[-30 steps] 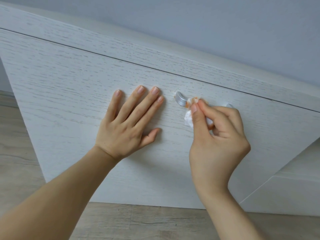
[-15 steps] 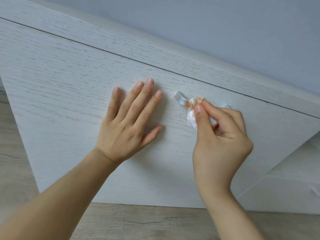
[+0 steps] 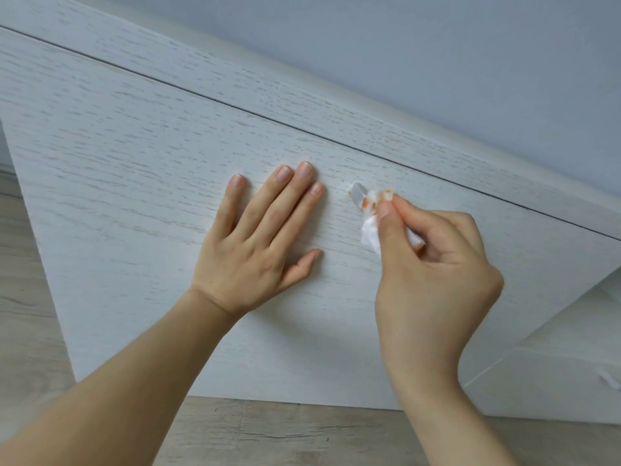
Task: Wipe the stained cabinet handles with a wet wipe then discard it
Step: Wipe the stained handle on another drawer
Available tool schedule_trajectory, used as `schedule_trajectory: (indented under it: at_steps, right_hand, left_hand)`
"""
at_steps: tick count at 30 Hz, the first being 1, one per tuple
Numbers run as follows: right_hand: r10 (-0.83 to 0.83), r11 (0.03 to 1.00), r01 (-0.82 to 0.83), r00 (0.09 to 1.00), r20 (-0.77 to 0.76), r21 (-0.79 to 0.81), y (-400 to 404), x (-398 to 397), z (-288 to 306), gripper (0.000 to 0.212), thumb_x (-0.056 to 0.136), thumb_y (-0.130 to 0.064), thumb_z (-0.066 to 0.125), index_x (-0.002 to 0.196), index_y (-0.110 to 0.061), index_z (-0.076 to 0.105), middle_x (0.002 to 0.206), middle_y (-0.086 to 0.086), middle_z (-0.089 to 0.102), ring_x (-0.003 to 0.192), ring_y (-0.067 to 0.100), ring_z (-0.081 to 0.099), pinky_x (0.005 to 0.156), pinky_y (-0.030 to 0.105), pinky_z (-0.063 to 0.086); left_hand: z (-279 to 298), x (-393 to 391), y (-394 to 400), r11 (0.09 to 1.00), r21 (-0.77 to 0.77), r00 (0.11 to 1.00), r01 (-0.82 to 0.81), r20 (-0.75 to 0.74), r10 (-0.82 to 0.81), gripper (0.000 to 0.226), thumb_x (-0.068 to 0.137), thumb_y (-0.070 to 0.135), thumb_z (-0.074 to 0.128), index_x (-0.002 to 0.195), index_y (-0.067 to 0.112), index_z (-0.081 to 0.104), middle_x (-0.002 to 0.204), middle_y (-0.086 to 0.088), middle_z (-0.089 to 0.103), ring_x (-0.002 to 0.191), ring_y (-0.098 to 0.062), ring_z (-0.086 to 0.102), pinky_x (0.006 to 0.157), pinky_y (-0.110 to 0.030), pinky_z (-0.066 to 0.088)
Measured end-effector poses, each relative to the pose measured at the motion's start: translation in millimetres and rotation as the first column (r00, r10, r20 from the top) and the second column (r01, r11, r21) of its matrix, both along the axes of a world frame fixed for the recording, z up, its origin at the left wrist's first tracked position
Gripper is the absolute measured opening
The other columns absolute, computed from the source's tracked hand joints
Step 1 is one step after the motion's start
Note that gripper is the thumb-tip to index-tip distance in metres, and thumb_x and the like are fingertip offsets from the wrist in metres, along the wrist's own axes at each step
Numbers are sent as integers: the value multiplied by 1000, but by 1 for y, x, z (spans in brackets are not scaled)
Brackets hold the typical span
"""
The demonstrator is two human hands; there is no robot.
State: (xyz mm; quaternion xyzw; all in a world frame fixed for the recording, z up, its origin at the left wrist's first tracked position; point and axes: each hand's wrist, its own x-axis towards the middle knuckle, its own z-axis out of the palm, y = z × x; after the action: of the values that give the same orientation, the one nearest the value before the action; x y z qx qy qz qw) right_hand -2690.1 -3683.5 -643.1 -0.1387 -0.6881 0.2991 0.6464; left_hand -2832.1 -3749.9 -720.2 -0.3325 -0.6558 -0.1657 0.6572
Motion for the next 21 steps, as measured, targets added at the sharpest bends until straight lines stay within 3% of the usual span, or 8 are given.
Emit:
schedule_trajectory:
  at_steps: [4,11,14,21]
  right_hand:
    - [-2,994,-7,997,-81,-110,3,10,5,12,82,-19,70,83,-31,69,78,-12,59,71,5,62,66,17,45]
    - [-34,996,34,999,4,85,-6,-8,9,4,80,-21,70,84,-22,73,75,-12,57,61,-1,51,61,7,37]
    - [-50,996,47,998,36,70,1,-1,3,6,82,-19,69,86,-22,72,77,-15,57,65,0,55,64,6,38]
    - [-33,980,21,998,57,199,-10,-6,4,4,80,-15,73,83,-13,75,78,-5,62,70,-5,54,65,-1,36]
  left_hand:
    - [0,0,0,1000,-2,1000,-13,6,13,73,93,50,46,150,9,27,153,-8,29,146,-19,16,120,-42,7]
    - [1,0,-1,1000,-8,1000,-9,-6,9,76,92,51,48,150,9,25,152,-7,30,146,-18,16,119,-42,8]
    - [0,0,-1,1000,-13,1000,1,-4,-1,75,92,51,47,151,9,24,153,-7,28,146,-18,16,120,-42,7]
    - [0,-1,1,1000,-2,1000,-13,-27,13,75,92,51,44,151,9,25,157,-6,17,145,-19,17,120,-43,7]
